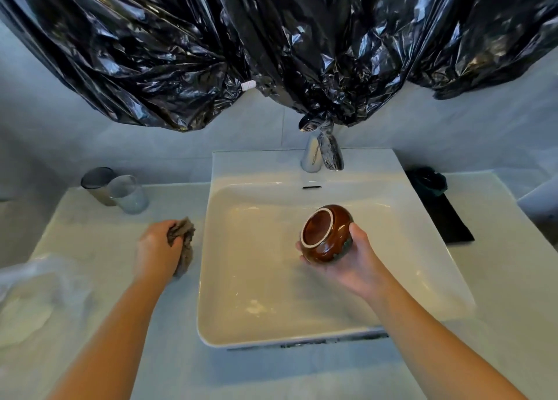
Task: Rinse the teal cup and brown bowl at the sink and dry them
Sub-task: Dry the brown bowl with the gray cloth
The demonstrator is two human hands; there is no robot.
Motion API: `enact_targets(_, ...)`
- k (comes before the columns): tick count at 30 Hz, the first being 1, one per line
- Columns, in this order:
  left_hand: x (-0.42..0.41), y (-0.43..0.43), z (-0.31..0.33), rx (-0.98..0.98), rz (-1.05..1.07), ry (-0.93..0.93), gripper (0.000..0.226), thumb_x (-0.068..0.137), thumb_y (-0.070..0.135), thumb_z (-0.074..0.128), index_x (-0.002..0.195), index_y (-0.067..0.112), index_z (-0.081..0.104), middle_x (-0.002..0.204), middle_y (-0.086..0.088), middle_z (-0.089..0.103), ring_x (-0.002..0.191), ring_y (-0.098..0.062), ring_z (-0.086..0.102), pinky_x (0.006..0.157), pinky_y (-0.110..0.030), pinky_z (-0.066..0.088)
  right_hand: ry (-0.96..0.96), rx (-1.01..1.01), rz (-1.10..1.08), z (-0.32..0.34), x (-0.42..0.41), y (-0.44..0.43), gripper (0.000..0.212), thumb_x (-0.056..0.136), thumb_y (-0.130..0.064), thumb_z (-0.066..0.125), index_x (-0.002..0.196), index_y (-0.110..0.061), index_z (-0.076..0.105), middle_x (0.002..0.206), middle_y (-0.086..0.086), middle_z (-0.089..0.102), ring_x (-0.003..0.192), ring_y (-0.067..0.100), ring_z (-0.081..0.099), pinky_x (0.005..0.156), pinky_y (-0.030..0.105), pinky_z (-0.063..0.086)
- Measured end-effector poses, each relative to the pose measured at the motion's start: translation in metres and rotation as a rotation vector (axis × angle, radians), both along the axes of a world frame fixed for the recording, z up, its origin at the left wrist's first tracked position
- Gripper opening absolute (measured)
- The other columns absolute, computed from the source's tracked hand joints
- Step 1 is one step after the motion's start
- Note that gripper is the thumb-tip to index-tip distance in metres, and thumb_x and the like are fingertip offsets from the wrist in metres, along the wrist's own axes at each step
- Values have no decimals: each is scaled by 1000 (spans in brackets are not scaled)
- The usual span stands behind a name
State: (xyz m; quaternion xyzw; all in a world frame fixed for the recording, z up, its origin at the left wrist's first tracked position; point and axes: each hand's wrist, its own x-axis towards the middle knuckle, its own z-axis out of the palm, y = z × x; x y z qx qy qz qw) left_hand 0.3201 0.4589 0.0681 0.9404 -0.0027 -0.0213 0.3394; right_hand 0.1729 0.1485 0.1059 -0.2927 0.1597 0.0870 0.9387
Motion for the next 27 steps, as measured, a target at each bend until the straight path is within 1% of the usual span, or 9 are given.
enact_targets(4,0,-2,-17,94,-1,36,15,90,3,54,90,17,61,70,-2,57,57,-16,49,56,-27,39,2,-1,10,-1,3,4,95,42,-34,98,124,-9,57,117,23,65,106,43,63,88,50,55)
enact_targets(6,2,-1,-30,133,-15,31,11,89,7,59,97,12,63,85,-9,61,70,-24,55,65,-30,42,8,-1,20,-1,6,6,88,42,-33,98,119,-9,65,117,23,65,107,43,62,88,51,55)
enact_targets(8,5,1,-43,178,-39,102,20,88,15,63,108,10,65,98,-14,63,84,-32,58,73,-35,45,12,-12,28,0,9,8,76,39,-32,99,108,-9,74,114,22,67,105,42,63,88,51,54)
enact_targets(12,5,-3,-48,214,-100,188,32,87,26,66,116,13,65,107,-15,63,94,-32,58,81,-38,47,25,-29,36,1,11,8,75,38,-31,99,106,-9,76,110,21,69,111,42,57,89,49,54)
enact_targets(15,-2,-16,-21,57,-50,-7,37,88,20,66,123,12,60,122,-10,57,109,-26,53,93,-38,45,19,-99,34,2,13,6,95,40,-34,99,123,-9,60,115,20,66,116,40,53,87,48,55)
enact_targets(18,-16,-48,34,-257,-102,-133,21,88,19,65,109,18,65,103,3,66,93,-12,61,82,-24,49,-30,-334,89,4,14,2,103,47,-47,94,133,-11,50,120,16,62,113,31,58,87,42,56)
enact_targets(21,-37,-87,81,-462,-293,-10,14,86,12,68,89,26,68,87,10,71,78,-5,68,74,-15,52,-46,-544,98,11,13,2,109,49,-54,90,139,-11,44,126,14,58,113,26,59,87,36,53)
enact_targets(24,-59,-123,107,-582,-418,345,12,89,18,64,98,25,68,91,5,74,80,-8,71,71,-20,56,-44,-782,94,20,8,0,90,54,-47,84,134,-28,47,127,3,61,118,22,59,86,31,55)
enact_targets(27,-70,-146,112,-627,-337,518,12,89,20,64,101,20,68,91,-1,75,79,-13,72,71,-24,58,-78,-1069,161,32,-2,-9,75,62,-38,81,127,-44,44,128,-13,55,121,15,55,89,26,55)
